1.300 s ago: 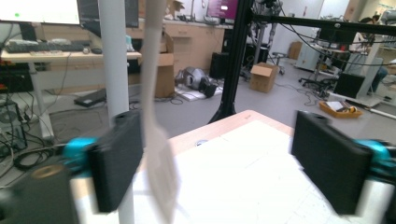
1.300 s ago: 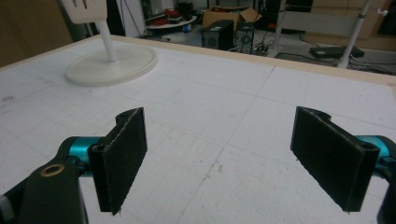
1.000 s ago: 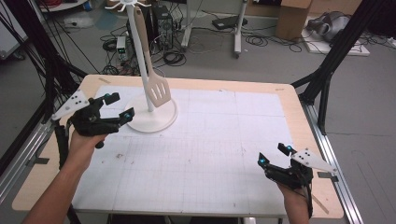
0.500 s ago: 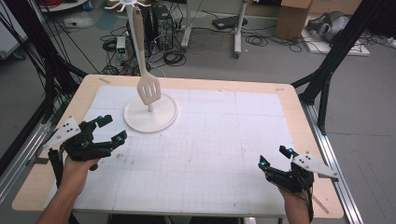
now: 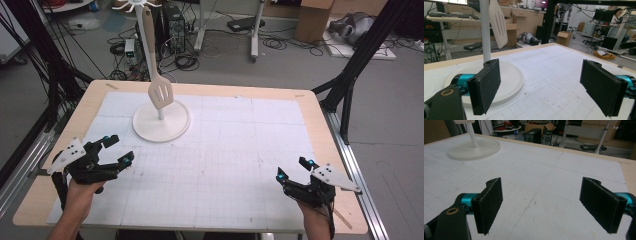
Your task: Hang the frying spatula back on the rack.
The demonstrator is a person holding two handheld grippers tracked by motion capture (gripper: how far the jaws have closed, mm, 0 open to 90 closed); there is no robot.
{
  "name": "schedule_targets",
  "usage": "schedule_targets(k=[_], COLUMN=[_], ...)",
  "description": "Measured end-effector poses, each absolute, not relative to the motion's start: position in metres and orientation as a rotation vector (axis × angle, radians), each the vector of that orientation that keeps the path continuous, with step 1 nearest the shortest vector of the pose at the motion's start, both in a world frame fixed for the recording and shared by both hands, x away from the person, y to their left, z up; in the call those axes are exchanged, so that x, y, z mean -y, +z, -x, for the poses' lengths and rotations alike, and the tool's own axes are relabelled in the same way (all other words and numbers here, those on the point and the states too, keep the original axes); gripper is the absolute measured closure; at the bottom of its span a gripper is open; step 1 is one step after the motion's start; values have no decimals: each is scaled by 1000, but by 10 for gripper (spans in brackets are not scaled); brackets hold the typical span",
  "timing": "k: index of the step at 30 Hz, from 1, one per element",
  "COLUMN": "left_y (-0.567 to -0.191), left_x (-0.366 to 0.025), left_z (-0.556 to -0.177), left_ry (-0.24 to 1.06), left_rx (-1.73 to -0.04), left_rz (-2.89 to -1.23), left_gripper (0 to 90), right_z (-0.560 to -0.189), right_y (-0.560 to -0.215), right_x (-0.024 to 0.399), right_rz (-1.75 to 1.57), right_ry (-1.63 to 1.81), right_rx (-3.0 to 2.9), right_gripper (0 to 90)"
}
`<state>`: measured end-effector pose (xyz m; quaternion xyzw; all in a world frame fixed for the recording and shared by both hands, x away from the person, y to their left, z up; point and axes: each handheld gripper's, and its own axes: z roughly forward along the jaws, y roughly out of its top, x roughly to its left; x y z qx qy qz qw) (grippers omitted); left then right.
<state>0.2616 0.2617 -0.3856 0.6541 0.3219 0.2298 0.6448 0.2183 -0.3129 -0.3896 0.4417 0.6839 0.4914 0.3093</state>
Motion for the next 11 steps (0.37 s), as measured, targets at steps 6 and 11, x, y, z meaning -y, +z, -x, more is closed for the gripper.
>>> schedule_targets(k=[6,11], left_y=[-387,-388], left_x=[-261,-261], left_z=[-262,-263], left_ry=[516,519], left_rx=[-738,-743], left_rz=[-1490,-1498], left_gripper=[173,173], right_z=[-219,-220], right_y=[-391,-392], right_x=[313,313], right_rz=[-1175,-1168], right_ry=[1300,1301], right_rx=[-1810,-1811], right_gripper=[176,176])
